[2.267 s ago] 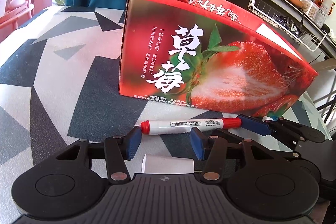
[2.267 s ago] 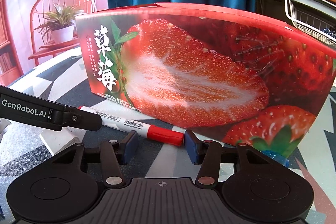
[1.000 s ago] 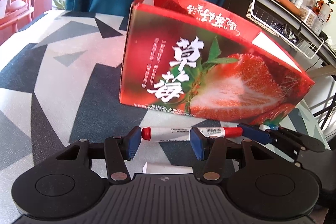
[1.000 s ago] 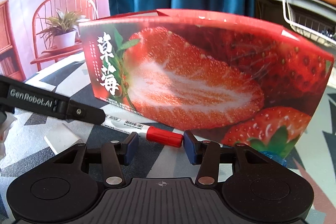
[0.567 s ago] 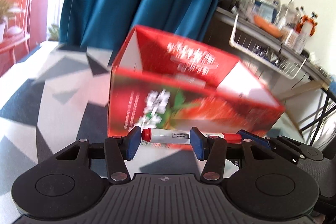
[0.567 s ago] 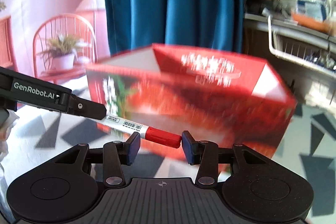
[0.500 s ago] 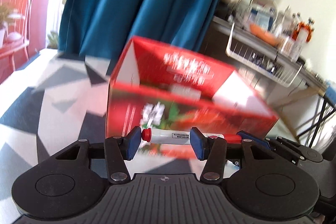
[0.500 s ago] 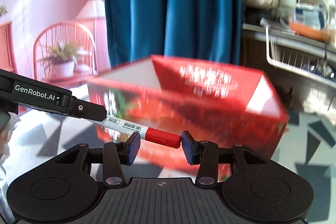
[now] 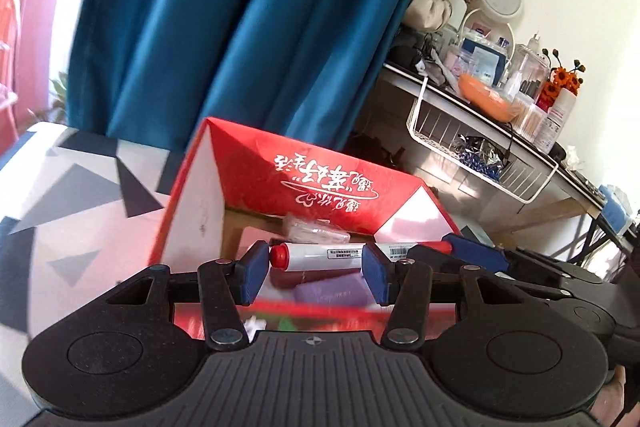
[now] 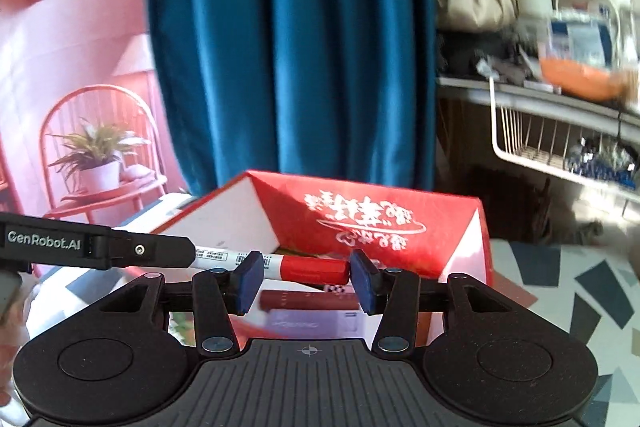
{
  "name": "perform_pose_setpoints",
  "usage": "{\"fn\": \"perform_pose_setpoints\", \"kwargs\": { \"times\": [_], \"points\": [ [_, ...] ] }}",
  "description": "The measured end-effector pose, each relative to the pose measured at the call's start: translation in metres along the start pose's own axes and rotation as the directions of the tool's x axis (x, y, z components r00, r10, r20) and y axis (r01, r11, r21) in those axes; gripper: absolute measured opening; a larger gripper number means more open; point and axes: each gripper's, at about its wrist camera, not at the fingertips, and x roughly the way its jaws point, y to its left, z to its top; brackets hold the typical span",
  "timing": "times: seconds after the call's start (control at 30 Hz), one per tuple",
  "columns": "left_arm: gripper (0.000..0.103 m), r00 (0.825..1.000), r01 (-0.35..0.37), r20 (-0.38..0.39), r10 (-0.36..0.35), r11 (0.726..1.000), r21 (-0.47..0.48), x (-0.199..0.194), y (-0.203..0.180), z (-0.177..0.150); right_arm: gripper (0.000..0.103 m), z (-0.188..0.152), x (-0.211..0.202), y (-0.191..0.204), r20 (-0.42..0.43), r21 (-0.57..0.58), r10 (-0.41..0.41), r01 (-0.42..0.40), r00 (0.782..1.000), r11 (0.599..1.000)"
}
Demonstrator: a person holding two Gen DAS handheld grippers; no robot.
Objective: Organize rigid objects
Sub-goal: 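Lift the marker and lower it into the strawberry box, then open both grippers and withdraw from the box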
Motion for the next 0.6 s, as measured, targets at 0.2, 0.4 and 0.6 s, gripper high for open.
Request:
{"fn": "perform_pose_setpoints", "kwargs": {
  "times": [0.2,0.4,0.6],
  "points": [
    [0.053,0.998,0.043,-0.033,-0.044,0.999,-0.025,0.037,0.008,0.019,0.043,0.011,0.053,-0.025,-0.180,0.071,-0.008,0.021,0.984,0.997],
    [0.052,0.993,0.064,-0.097,-0.063,0.998,0.008,0.072,0.001,0.022,0.035,0.018,0.091,-0.024,-0.316,0.111,-0.018,0.057,0.948,0.992],
    [0.052,0.995,0.040,-0.096,-0.036,0.999,0.038,0.069,0.004,0.019,0.039,0.017,0.090,-0.017,-0.309,0.074,-0.038,0.064,0.950,0.995]
  ]
}}
